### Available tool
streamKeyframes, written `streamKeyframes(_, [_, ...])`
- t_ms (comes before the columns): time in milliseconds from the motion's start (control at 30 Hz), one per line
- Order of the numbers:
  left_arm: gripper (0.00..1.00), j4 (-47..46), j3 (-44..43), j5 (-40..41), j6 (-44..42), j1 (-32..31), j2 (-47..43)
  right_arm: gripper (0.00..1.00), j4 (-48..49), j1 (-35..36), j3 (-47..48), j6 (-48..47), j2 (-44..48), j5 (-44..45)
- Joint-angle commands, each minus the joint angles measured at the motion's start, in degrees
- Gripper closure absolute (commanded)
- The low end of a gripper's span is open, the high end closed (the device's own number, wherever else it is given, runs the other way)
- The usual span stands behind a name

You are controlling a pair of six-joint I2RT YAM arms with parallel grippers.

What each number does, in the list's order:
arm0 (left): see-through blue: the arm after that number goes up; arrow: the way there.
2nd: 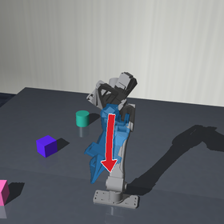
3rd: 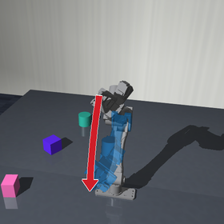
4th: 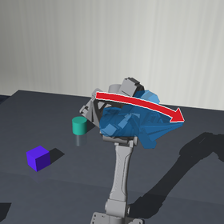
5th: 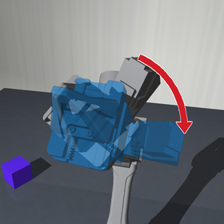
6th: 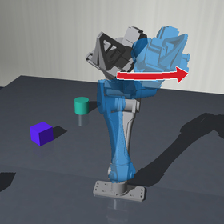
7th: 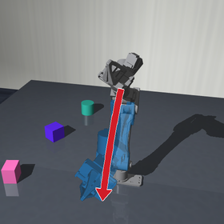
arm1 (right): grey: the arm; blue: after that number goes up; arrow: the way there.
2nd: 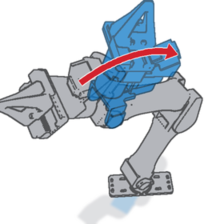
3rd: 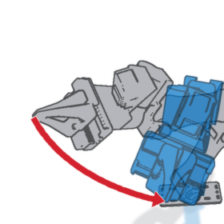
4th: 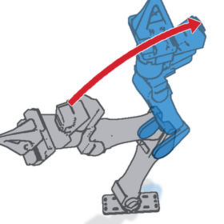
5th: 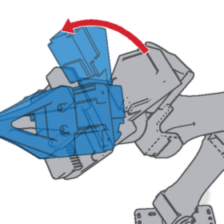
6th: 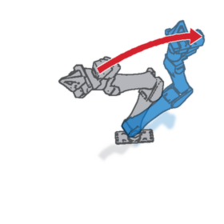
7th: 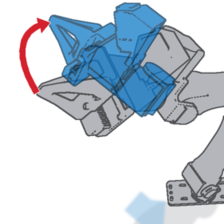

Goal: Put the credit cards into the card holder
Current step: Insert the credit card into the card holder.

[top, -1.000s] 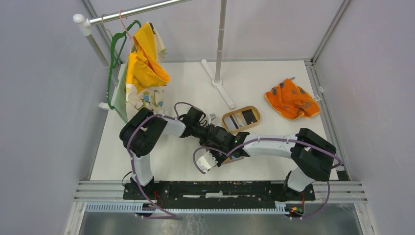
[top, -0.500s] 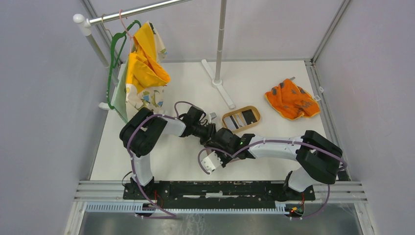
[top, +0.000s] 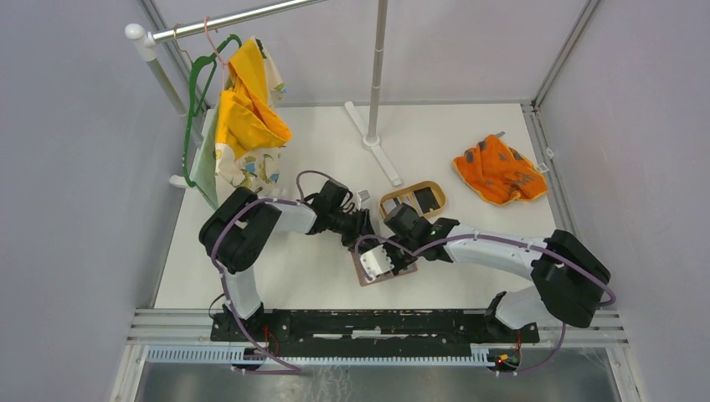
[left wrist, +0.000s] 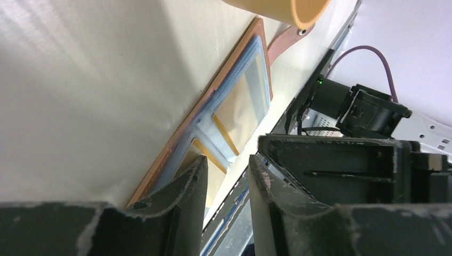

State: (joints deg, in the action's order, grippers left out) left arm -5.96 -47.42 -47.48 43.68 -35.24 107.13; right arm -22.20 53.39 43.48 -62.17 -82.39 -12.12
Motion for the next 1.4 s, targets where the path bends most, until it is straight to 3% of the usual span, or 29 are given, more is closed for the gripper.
streamKeyframes(0, [0.58,3.1,1.0,6.5,-4.1,0.0,-7.2,0.72,-5.9,-5.3,3.4,-0.9,5.8,-18.9])
streamKeyframes(167, [0.57,2.3,1.2,10.0,-6.5,-3.1,-16.0,0.64,-5.8,-14.2,1.7,-0.9,13.7,-29.2])
streamKeyframes(267, [0.57,2.3,0.4,15.4,-9.8,-8.4,-21.8,0.46,-2.3,-19.5,-1.0,2.5,19.7,-33.9])
streamKeyframes(467, [0.59,2.8,0.8,37.7,-17.1,-20.7,-32.2,0.23,3.8,-32.7,-5.8,11.1,28.6,-47.0])
streamKeyframes(633, [0.61,-5.5,11.1,52.4,-18.9,-24.4,-44.9,0.02,8.9,-39.6,-9.1,19.7,33.6,-54.3])
streamKeyframes(733, [0.59,-10.1,16.1,56.0,-19.1,-24.5,-50.6,0.02,12.9,-42.0,-11.7,27.4,34.4,-56.2])
streamKeyframes(800, [0.50,-8.9,16.6,59.3,-16.9,-24.5,-51.8,0.02,17.8,-43.0,-13.6,34.5,33.7,-56.4])
streamKeyframes(833, [0.40,-7.0,16.2,61.3,-15.2,-24.5,-51.6,0.02,18.3,-43.5,-13.8,35.7,33.0,-57.0])
streamKeyframes(900, [0.09,-2.3,14.7,65.8,-12.3,-24.4,-49.8,0.02,17.0,-44.1,-13.2,35.0,30.6,-58.0])
streamKeyframes(933, [0.02,0.0,13.7,67.5,-11.0,-24.4,-48.4,0.02,14.5,-44.4,-12.4,32.8,29.6,-58.1])
streamKeyframes(1100, [0.00,-1.8,13.2,62.7,-8.9,-24.5,-46.3,0.02,8.6,-45.6,-10.9,26.2,27.4,-56.5])
streamKeyframes(1367, [0.00,-5.4,18.7,64.2,-9.7,-24.5,-55.7,0.02,7.0,-51.2,-11.6,22.3,27.7,-59.0])
